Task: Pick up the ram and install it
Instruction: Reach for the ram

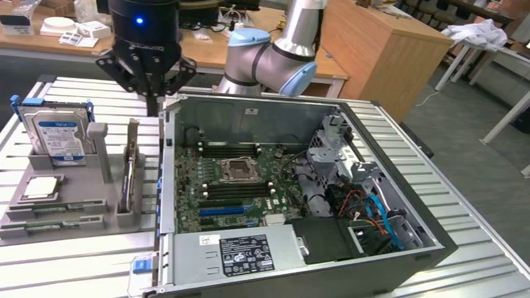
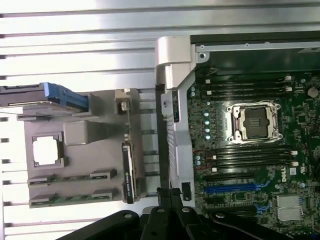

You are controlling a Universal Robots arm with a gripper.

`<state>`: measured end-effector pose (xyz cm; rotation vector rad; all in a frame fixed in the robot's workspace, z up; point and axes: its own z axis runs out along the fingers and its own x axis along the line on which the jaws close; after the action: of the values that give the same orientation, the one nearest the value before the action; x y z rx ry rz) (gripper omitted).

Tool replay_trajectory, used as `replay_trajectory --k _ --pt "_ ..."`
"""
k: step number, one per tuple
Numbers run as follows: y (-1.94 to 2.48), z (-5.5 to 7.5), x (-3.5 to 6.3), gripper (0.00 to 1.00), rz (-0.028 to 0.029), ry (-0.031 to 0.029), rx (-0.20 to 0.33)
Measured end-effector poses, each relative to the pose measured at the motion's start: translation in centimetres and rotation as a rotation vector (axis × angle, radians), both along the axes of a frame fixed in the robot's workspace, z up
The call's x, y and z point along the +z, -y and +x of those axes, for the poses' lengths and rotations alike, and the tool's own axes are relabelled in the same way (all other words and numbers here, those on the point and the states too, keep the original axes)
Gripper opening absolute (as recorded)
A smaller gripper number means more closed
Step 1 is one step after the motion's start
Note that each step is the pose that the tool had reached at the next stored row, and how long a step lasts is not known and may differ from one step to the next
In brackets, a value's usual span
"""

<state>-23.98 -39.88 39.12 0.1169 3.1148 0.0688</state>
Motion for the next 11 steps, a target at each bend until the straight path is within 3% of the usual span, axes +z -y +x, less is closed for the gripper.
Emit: replay_trajectory --k 11 --pt "0.00 -3.7 -0.11 0.11 0.0000 -0.0011 0.000"
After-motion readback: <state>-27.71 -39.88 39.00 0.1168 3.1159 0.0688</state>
